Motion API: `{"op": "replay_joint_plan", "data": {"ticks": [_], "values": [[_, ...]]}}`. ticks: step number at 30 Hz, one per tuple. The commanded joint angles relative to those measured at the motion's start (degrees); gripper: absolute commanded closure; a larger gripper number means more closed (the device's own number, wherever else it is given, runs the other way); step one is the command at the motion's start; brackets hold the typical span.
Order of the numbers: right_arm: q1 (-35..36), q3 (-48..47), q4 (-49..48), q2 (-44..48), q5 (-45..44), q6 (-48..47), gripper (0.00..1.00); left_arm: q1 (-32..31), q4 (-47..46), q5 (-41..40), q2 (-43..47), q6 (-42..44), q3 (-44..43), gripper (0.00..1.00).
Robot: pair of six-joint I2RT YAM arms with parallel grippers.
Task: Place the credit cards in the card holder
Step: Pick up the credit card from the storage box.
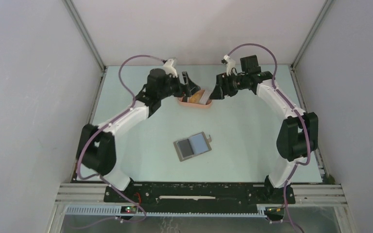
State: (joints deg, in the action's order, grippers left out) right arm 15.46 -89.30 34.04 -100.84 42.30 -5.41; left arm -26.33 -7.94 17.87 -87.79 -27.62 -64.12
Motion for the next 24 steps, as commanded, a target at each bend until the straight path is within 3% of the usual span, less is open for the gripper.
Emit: {"op": "replay_joint_plan", "data": {"ticks": [1,6,16,19,24], "values": [[-2.71,-1.89,-1.81,-4.25,2.94,9.21,0.21,0.4,7.45,7.33,-9.7,-2.86,-12.07,0.15],[-2.94,-10.76,0.54,-14.56,3.99,16.28,0.31,0.6,9.28,1.65,-11.23,0.1,-11.92,0.17],[-1.06,-20.03,-0.43,-23.62,-7.62,24.12,0.34,2.71,8.94,-15.11,-4.59,7.74,-2.11,0.15],[-0.75,-19.23,0.14,-22.92,-8.81,22.01,0.36,5.65,9.08,-12.3,-7.56,5.71,-3.87,0.17],[-2.46,-14.29,2.27,-17.72,-3.72,17.2,0.37,6.57,8.37,-2.72,-12.97,1.61,-9.69,0.23]]}}
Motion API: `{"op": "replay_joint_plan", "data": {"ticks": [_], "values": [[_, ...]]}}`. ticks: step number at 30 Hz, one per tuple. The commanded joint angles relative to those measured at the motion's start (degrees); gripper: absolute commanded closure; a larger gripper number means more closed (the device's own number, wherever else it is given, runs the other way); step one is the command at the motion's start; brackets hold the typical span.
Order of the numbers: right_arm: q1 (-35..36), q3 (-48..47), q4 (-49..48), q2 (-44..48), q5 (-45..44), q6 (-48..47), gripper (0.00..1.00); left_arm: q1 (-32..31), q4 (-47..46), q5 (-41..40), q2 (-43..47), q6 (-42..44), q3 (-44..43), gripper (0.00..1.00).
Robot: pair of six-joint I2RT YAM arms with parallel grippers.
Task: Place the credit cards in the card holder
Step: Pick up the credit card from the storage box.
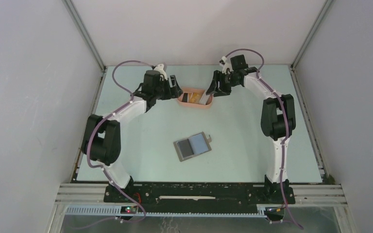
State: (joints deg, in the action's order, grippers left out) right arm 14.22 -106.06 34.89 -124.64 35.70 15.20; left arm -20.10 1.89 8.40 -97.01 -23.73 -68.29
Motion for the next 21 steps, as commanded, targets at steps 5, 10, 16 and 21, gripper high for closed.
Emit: {"op": "replay_joint_plan", "data": {"ticks": [5,10,16,21], "values": [[-3.47,9.08,6.41,14.85,11.24,-14.32,0.35,-0.21,-1.65,18.3,-12.11,-5.93,-12.64,0.2],[-5.31,18.91,5.92,24.12,13.96,-19.15,0.33,-2.02,-0.72,18.67,-18.27,-7.25,-19.98,0.11],[-9.09,22.36,5.67,26.56,16.47,-20.36,0.33,-5.13,8.76,14.95,-25.81,-5.6,-31.65,0.11],[-9.64,22.34,6.36,25.19,18.53,-20.4,0.33,-7.32,15.72,10.08,-30.3,-3.47,-39.25,0.1]]}}
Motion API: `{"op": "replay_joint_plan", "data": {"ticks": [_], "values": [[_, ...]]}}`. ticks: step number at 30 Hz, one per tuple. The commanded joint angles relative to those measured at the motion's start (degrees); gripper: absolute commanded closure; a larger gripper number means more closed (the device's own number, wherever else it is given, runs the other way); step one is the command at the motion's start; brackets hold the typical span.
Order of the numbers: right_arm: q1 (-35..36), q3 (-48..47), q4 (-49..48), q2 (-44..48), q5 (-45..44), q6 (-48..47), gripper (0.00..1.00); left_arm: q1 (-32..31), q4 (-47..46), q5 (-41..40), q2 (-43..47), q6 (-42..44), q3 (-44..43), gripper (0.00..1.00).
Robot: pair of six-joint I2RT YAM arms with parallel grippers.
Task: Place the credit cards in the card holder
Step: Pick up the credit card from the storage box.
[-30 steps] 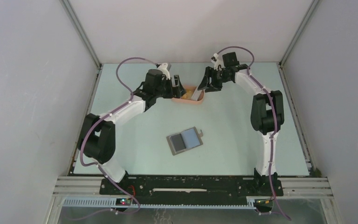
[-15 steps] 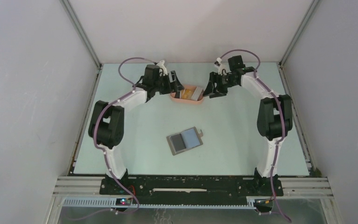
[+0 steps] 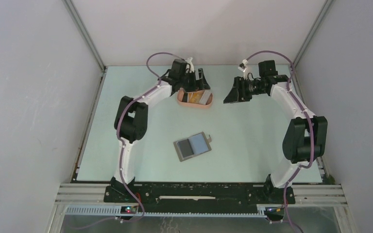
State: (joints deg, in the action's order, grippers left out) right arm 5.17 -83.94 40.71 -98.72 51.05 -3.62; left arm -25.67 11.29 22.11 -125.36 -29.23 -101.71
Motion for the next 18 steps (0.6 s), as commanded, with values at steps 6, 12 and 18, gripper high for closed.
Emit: {"op": "replay_joint_plan", "data": {"ticks": [6,12,18], "values": [[-0.89,-0.08,1.0,-1.48,4.56,-1.81,0.34,-3.49,11.45,-6.58,-5.71,3.31,-12.68,0.1],[-1.57,-0.21,1.28,-1.51,5.67,-1.81,0.34,-5.3,17.03,-12.76,-9.43,4.82,-18.95,0.11],[-1.92,-0.17,1.31,-1.51,6.03,-1.87,0.34,-6.07,19.56,-11.81,-11.8,6.04,-22.63,0.13]]}}
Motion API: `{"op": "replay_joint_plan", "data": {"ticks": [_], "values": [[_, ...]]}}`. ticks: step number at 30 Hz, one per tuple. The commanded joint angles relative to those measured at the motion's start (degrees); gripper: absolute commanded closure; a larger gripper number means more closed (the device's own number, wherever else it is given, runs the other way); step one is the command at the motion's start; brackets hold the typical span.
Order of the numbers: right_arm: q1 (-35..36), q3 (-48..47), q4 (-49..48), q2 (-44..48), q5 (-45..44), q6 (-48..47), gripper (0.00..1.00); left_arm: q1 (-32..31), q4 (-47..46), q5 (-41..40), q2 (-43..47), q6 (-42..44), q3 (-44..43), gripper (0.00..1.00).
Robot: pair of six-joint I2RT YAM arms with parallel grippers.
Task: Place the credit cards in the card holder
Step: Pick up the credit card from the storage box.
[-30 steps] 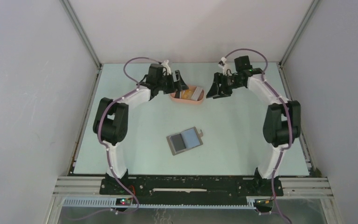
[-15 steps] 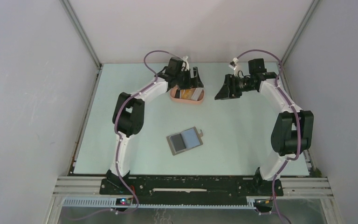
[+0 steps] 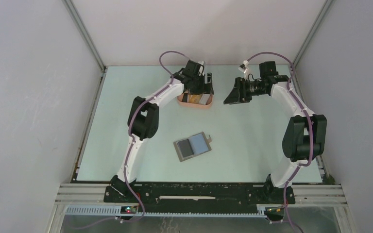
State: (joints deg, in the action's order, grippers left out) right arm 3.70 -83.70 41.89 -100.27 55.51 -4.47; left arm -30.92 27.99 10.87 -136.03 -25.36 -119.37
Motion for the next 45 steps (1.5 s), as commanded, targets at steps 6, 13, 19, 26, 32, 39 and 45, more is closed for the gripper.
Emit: {"op": "replay_joint_plan", "data": {"ticks": [6,13,19,26,32,39,45], "values": [[-0.62,-0.5,0.34,-0.24,1.92,-1.07,0.34,-1.73,3.31,-0.28,-1.89,1.91,-6.14,0.16],[-0.8,-0.59,0.54,-0.14,2.23,-1.02,0.34,-1.94,4.8,-0.31,-2.93,1.06,-7.62,0.21],[-1.2,-0.59,0.6,-0.17,2.76,-0.96,0.34,-2.04,6.64,-1.2,-3.68,1.17,-9.36,0.21],[-1.42,-0.58,0.65,-0.1,3.31,-0.87,0.34,-2.11,7.65,-0.48,-4.98,1.27,-10.25,0.21],[-1.5,-0.59,0.7,-0.19,3.39,-0.74,0.34,-2.2,8.22,0.43,-5.2,1.2,-11.08,0.23],[-1.73,-0.57,0.73,-0.2,3.41,-0.82,0.34,-2.22,8.25,0.56,-3.17,1.2,-11.16,0.3],[-1.9,-0.59,0.72,-0.24,3.36,-0.89,0.34,-2.21,8.58,0.59,-2.11,1.24,-11.15,0.31]]}}
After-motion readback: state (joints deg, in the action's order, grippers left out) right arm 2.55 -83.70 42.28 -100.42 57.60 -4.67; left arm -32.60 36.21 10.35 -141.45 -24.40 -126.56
